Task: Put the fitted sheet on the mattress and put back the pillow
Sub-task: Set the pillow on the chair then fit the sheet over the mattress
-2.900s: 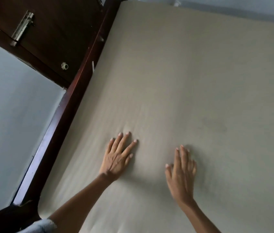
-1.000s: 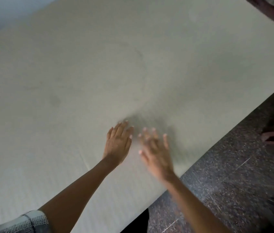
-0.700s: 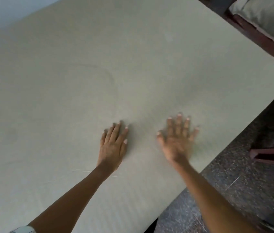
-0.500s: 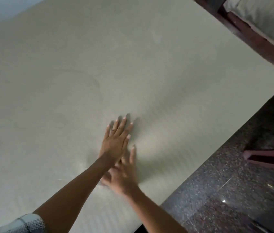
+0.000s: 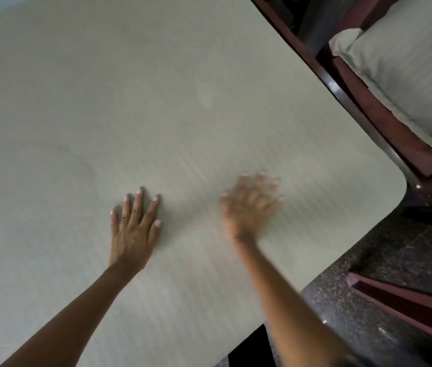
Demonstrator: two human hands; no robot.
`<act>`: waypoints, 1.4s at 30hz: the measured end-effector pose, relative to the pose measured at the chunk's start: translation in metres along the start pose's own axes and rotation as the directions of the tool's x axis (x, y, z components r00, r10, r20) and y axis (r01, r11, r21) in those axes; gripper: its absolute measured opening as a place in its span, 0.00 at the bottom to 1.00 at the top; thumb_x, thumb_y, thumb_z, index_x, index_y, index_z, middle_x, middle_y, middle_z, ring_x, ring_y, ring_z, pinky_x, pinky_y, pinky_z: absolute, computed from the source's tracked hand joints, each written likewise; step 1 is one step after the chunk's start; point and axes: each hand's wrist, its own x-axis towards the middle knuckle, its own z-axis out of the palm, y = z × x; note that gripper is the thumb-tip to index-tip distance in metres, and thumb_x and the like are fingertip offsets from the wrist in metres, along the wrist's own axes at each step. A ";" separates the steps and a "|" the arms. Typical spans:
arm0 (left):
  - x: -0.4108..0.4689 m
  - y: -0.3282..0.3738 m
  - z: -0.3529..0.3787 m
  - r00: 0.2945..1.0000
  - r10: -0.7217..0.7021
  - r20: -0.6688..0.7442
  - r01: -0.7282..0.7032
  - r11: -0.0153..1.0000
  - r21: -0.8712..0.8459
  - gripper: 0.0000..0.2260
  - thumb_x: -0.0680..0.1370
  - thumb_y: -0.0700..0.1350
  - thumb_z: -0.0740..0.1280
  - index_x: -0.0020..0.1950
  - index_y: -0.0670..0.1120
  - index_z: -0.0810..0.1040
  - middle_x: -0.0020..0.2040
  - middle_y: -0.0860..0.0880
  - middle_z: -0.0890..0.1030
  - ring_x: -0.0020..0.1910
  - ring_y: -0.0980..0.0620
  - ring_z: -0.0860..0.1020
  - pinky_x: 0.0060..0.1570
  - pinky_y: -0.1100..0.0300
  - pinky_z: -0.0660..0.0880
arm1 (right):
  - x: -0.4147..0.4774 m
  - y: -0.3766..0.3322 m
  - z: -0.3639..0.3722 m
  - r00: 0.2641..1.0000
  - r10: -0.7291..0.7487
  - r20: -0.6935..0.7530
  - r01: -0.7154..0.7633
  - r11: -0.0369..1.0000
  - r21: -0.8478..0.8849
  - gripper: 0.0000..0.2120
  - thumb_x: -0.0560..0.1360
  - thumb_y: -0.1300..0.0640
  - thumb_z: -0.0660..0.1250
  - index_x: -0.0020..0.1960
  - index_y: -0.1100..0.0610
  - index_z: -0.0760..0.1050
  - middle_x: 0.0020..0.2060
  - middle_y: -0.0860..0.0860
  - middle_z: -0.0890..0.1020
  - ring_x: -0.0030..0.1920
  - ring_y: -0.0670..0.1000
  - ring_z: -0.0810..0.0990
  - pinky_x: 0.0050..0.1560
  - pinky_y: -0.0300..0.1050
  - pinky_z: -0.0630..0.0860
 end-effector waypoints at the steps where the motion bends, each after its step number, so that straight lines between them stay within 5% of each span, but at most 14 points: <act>1: 0.006 0.004 0.000 1.000 -0.005 -0.010 0.005 1.000 0.004 0.26 0.80 0.60 0.39 0.77 0.55 0.51 0.78 0.49 0.48 0.76 0.44 0.48 0.71 0.41 0.50 | -0.018 -0.028 0.006 0.990 -0.142 -0.017 0.143 0.988 0.057 0.31 0.77 0.41 0.55 0.73 0.58 0.64 0.73 0.64 0.61 0.72 0.72 0.54 0.68 0.74 0.49; 4: 0.030 0.013 -0.008 0.999 -0.030 -0.015 0.030 1.000 0.004 0.28 0.80 0.62 0.37 0.77 0.54 0.53 0.78 0.48 0.50 0.76 0.41 0.50 0.70 0.39 0.52 | -0.066 -0.084 0.000 0.823 -0.567 0.039 0.542 0.803 0.246 0.27 0.76 0.43 0.59 0.71 0.54 0.68 0.72 0.56 0.66 0.74 0.66 0.53 0.68 0.74 0.47; 6: 0.046 0.018 -0.014 0.998 -0.065 -0.020 0.066 0.998 0.022 0.28 0.79 0.62 0.37 0.77 0.54 0.54 0.78 0.48 0.50 0.76 0.40 0.50 0.70 0.39 0.52 | -0.063 -0.076 -0.007 0.681 -0.715 0.158 0.669 0.695 0.263 0.28 0.73 0.44 0.57 0.72 0.49 0.65 0.73 0.50 0.64 0.76 0.58 0.53 0.68 0.72 0.52; 7: 0.053 0.022 -0.017 0.996 -0.089 -0.030 0.090 0.996 0.016 0.28 0.79 0.62 0.38 0.77 0.54 0.53 0.78 0.48 0.50 0.76 0.40 0.49 0.71 0.40 0.51 | -0.047 -0.059 -0.008 0.670 -0.728 0.146 0.685 0.682 0.256 0.29 0.72 0.45 0.57 0.73 0.49 0.63 0.74 0.49 0.63 0.76 0.56 0.54 0.68 0.70 0.54; 9: 0.068 0.030 -0.020 0.986 -0.158 -0.050 0.157 0.987 -0.024 0.28 0.78 0.63 0.39 0.77 0.55 0.51 0.78 0.49 0.47 0.76 0.41 0.46 0.72 0.40 0.48 | 0.000 -0.016 -0.013 0.780 -0.626 0.017 0.610 0.765 0.205 0.30 0.71 0.47 0.59 0.72 0.52 0.62 0.73 0.52 0.64 0.74 0.56 0.58 0.70 0.64 0.53; 12: 0.089 0.042 -0.021 0.961 -0.267 -0.071 0.261 0.962 -0.084 0.29 0.77 0.63 0.40 0.77 0.55 0.50 0.78 0.50 0.45 0.76 0.41 0.42 0.72 0.40 0.43 | 0.095 0.053 -0.014 0.960 -0.270 -0.079 0.274 0.961 0.047 0.29 0.75 0.46 0.55 0.72 0.57 0.63 0.72 0.61 0.65 0.72 0.62 0.60 0.70 0.64 0.52; 16: 0.101 0.045 -0.018 0.948 -0.308 -0.086 0.300 0.950 -0.091 0.28 0.77 0.62 0.40 0.77 0.56 0.48 0.78 0.50 0.44 0.76 0.43 0.41 0.72 0.42 0.39 | 0.168 0.045 0.003 1.000 -0.011 0.029 0.010 0.999 0.031 0.31 0.76 0.41 0.52 0.74 0.56 0.63 0.74 0.61 0.60 0.73 0.68 0.56 0.66 0.75 0.53; 20: 0.101 0.027 -0.018 0.972 -0.198 -0.125 0.196 0.980 -0.034 0.25 0.80 0.59 0.42 0.77 0.57 0.47 0.78 0.52 0.44 0.77 0.47 0.42 0.73 0.44 0.42 | 0.143 -0.050 0.021 0.958 -0.284 -0.036 0.286 0.956 0.059 0.31 0.74 0.40 0.59 0.73 0.53 0.66 0.73 0.56 0.63 0.73 0.68 0.57 0.67 0.73 0.52; 24: 0.109 -0.004 -0.022 0.966 -0.192 -0.171 0.184 0.981 -0.063 0.26 0.81 0.58 0.40 0.77 0.51 0.50 0.78 0.50 0.49 0.77 0.48 0.46 0.73 0.45 0.45 | 0.077 -0.132 0.026 0.804 -0.594 -0.018 0.588 0.791 0.166 0.28 0.75 0.41 0.60 0.72 0.50 0.67 0.74 0.51 0.62 0.75 0.64 0.53 0.68 0.73 0.48; 29: 0.126 -0.044 -0.035 0.963 -0.209 -0.169 0.211 0.978 -0.008 0.25 0.80 0.59 0.42 0.77 0.55 0.49 0.78 0.53 0.46 0.77 0.48 0.45 0.72 0.43 0.44 | 0.071 -0.141 0.023 0.671 -0.740 0.047 0.726 0.669 0.155 0.27 0.75 0.42 0.55 0.72 0.49 0.63 0.74 0.50 0.64 0.76 0.56 0.55 0.70 0.67 0.47; 31: 0.131 -0.056 -0.038 0.959 -0.209 -0.190 0.215 0.977 0.010 0.25 0.80 0.58 0.42 0.77 0.56 0.49 0.78 0.53 0.47 0.77 0.48 0.45 0.72 0.43 0.45 | 0.112 -0.118 0.020 0.709 -0.704 -0.038 0.705 0.706 0.074 0.28 0.75 0.42 0.53 0.71 0.52 0.62 0.71 0.53 0.68 0.73 0.56 0.61 0.69 0.64 0.50; 35: 0.140 -0.081 -0.045 0.929 -0.287 -0.233 0.288 0.957 -0.031 0.24 0.81 0.55 0.44 0.77 0.55 0.50 0.78 0.52 0.48 0.77 0.48 0.46 0.73 0.44 0.46 | 0.214 -0.079 0.020 0.944 -0.330 -0.010 0.330 0.944 0.015 0.30 0.75 0.42 0.51 0.73 0.56 0.64 0.74 0.56 0.63 0.73 0.64 0.60 0.67 0.73 0.54; 37: 0.141 -0.086 -0.045 0.927 -0.281 -0.247 0.281 0.959 -0.038 0.24 0.81 0.55 0.44 0.77 0.55 0.50 0.78 0.51 0.49 0.77 0.48 0.47 0.73 0.45 0.46 | 0.214 -0.101 0.026 0.955 -0.295 0.037 0.295 0.955 -0.011 0.29 0.75 0.41 0.53 0.73 0.52 0.65 0.74 0.54 0.62 0.73 0.67 0.57 0.64 0.77 0.53; 42: 0.142 -0.100 -0.045 0.942 -0.214 -0.258 0.201 0.977 -0.073 0.24 0.81 0.56 0.41 0.77 0.51 0.53 0.77 0.49 0.53 0.76 0.48 0.50 0.73 0.48 0.47 | 0.140 -0.208 0.040 0.853 -0.523 -0.007 0.522 0.852 0.044 0.31 0.71 0.36 0.60 0.72 0.44 0.65 0.75 0.49 0.61 0.74 0.68 0.52 0.67 0.75 0.46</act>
